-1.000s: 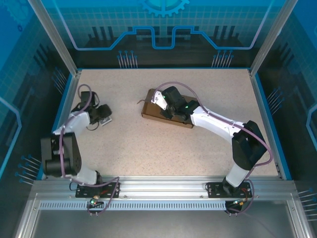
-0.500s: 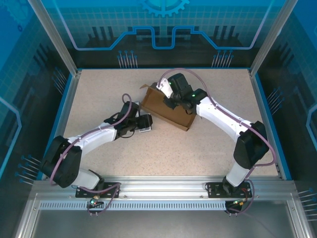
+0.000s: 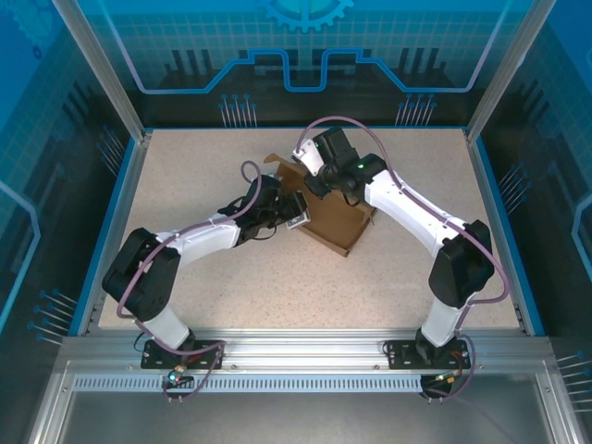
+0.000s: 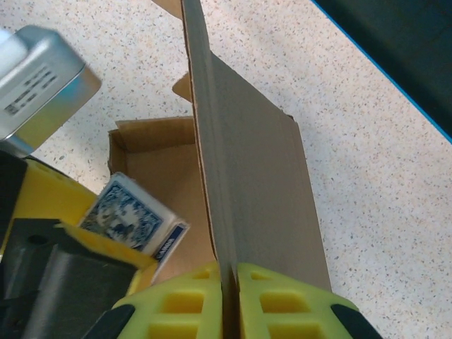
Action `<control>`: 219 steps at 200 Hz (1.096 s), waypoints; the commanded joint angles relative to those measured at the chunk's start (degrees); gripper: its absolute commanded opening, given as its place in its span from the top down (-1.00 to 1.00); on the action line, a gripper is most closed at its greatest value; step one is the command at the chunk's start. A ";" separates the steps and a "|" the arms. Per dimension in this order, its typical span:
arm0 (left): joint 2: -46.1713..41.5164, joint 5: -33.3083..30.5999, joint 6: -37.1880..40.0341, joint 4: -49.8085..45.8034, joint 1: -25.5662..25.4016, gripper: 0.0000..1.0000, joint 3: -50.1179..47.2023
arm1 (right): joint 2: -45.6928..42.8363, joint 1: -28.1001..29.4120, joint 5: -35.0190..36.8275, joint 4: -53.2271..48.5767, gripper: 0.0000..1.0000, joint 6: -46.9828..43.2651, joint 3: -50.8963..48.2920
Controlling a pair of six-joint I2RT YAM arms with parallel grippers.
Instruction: Fold the paper box
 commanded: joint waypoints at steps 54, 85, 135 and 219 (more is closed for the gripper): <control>6.09 -2.70 -11.14 11.07 -1.30 -0.24 3.22 | 1.61 -0.66 -2.14 -1.49 0.78 1.99 3.33; 7.28 -4.61 -11.08 11.30 -1.85 -0.31 3.23 | 2.04 -0.69 -2.16 -1.49 0.78 2.08 3.64; 7.24 -5.51 -9.56 10.12 -1.98 -0.45 2.40 | 2.20 -0.64 -2.06 -1.31 0.78 2.13 3.79; 4.74 -5.84 -6.31 8.58 -1.76 -0.52 1.49 | 2.19 -0.62 -1.96 -0.89 0.77 2.34 3.04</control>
